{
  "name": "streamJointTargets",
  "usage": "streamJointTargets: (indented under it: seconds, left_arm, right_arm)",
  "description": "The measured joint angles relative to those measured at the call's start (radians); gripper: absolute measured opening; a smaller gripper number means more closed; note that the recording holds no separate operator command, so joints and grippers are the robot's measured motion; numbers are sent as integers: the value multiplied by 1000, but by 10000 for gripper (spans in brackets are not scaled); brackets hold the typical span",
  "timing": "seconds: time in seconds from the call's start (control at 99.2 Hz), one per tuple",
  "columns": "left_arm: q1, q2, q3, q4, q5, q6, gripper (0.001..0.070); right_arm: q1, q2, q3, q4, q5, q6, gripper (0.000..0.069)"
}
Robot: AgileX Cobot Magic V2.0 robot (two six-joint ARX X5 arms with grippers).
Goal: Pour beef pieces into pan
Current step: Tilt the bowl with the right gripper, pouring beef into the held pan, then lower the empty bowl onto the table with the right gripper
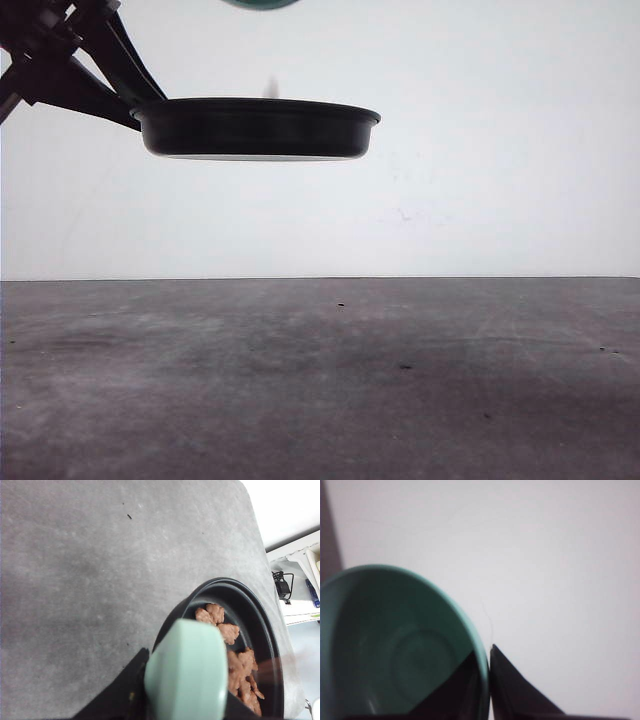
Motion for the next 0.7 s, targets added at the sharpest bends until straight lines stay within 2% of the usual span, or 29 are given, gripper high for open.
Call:
streamJointTargets:
  seconds: [0.131, 0.232, 0.323, 0.433, 0.544, 0.615, 0.696]
  left_arm:
    - [0, 0, 0, 0, 0, 0, 53]
    - [0, 0, 0, 0, 0, 1, 53]
    - [0, 0, 0, 0, 0, 5, 53]
    - [0, 0, 0, -5, -2, 12, 53]
    - [0, 0, 0, -8, -4, 23, 53]
    - [0, 0, 0, -13, -4, 27, 53]
    - [0, 0, 0, -13, -5, 30, 53]
  right_arm:
    - [4, -5, 0, 85, 21, 10, 15]
    - [-1, -17, 0, 5, 111, 170, 15]
    - [-57, -52, 0, -222, 55, 431, 15]
    - [-198, -104, 0, -502, -141, 850, 15]
    - [-354, -116, 0, -674, -315, 1248, 15]
    - [-455, -116, 0, -751, -372, 1434, 15]
    - [-582, -113, 0, -830, -409, 1560, 15]
